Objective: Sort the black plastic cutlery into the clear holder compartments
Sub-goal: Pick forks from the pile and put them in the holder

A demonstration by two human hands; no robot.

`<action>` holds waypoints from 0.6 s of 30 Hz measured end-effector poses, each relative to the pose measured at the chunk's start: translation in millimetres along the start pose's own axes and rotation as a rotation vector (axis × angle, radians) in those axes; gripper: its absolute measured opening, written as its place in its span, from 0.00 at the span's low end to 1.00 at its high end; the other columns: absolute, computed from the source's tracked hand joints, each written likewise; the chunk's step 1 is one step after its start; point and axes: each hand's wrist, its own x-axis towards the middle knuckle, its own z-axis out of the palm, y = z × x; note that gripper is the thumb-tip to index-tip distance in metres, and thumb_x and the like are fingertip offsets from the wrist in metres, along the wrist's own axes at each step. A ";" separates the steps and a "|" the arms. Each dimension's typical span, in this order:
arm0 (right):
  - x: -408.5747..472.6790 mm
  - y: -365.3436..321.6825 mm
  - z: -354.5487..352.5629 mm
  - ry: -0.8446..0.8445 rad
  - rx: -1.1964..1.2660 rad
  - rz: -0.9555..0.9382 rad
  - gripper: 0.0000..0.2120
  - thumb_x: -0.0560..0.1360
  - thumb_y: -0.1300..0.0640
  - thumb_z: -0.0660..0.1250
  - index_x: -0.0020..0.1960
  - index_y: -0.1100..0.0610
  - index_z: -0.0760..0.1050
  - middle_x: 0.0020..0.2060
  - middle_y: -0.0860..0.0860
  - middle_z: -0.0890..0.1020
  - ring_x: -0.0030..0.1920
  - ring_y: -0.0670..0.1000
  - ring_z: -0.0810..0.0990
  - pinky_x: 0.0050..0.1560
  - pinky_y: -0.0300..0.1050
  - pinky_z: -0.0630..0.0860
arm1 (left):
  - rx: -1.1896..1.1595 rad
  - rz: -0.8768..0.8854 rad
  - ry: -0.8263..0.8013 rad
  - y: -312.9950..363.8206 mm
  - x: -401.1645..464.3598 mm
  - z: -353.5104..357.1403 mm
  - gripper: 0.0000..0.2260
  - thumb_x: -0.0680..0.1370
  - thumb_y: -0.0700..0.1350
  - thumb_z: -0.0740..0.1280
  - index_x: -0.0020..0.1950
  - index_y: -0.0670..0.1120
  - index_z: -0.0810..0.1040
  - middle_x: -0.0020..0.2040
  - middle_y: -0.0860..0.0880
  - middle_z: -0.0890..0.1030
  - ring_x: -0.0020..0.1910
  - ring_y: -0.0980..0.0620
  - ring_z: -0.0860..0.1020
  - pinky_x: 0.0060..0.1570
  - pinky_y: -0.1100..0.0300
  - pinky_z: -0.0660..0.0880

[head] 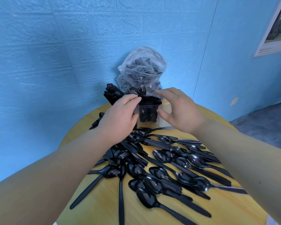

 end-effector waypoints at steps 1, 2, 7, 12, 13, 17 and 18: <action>-4.5 -4.8 -2.1 0.024 0.009 -0.006 0.24 0.75 0.55 0.67 0.70 0.53 0.68 0.59 0.52 0.75 0.60 0.54 0.72 0.58 0.46 0.69 | -0.004 -0.013 -0.006 -0.4 -7.0 -3.1 0.23 0.80 0.44 0.62 0.75 0.47 0.63 0.73 0.52 0.64 0.70 0.54 0.66 0.66 0.64 0.60; -9.3 -10.3 -3.8 0.043 0.015 -0.013 0.23 0.75 0.56 0.68 0.69 0.53 0.69 0.57 0.53 0.76 0.58 0.55 0.73 0.56 0.47 0.71 | -0.008 -0.028 -0.012 -1.3 -14.9 -5.9 0.23 0.80 0.45 0.62 0.75 0.48 0.64 0.73 0.53 0.64 0.68 0.54 0.67 0.65 0.64 0.61; -35.7 -40.0 -2.7 0.044 0.054 -0.017 0.19 0.75 0.58 0.67 0.66 0.55 0.73 0.53 0.52 0.77 0.53 0.53 0.75 0.52 0.49 0.74 | -0.019 -0.124 -0.042 -12.5 -66.7 -11.6 0.21 0.79 0.47 0.64 0.72 0.49 0.68 0.71 0.53 0.68 0.69 0.54 0.66 0.67 0.62 0.60; -65.7 -65.0 11.3 -0.099 0.023 0.075 0.12 0.78 0.57 0.62 0.60 0.53 0.77 0.52 0.49 0.81 0.51 0.50 0.77 0.52 0.46 0.75 | -0.050 -0.239 -0.064 -18.1 -118.8 -9.0 0.16 0.79 0.49 0.64 0.66 0.51 0.74 0.66 0.56 0.72 0.66 0.56 0.67 0.63 0.62 0.62; -71.3 -71.1 14.8 -0.123 0.027 0.064 0.11 0.78 0.56 0.62 0.59 0.53 0.78 0.51 0.49 0.81 0.52 0.50 0.76 0.53 0.47 0.75 | -0.063 -0.261 -0.060 -18.3 -128.3 -8.8 0.15 0.78 0.50 0.64 0.65 0.52 0.75 0.65 0.56 0.73 0.64 0.56 0.67 0.61 0.63 0.62; -84.8 -91.1 33.2 -0.220 -0.022 -0.032 0.12 0.78 0.52 0.61 0.59 0.51 0.78 0.51 0.48 0.80 0.53 0.51 0.70 0.56 0.43 0.69 | -0.062 -0.342 -0.115 -18.7 -159.4 -8.1 0.16 0.77 0.56 0.64 0.62 0.54 0.76 0.60 0.57 0.75 0.60 0.56 0.69 0.56 0.63 0.65; -85.8 -93.5 37.9 -0.231 -0.046 -0.041 0.12 0.79 0.51 0.61 0.60 0.50 0.78 0.52 0.48 0.79 0.54 0.51 0.69 0.57 0.42 0.68 | -0.044 -0.342 -0.146 -18.6 -164.8 -7.3 0.17 0.76 0.58 0.64 0.63 0.55 0.76 0.60 0.58 0.75 0.60 0.57 0.68 0.57 0.62 0.65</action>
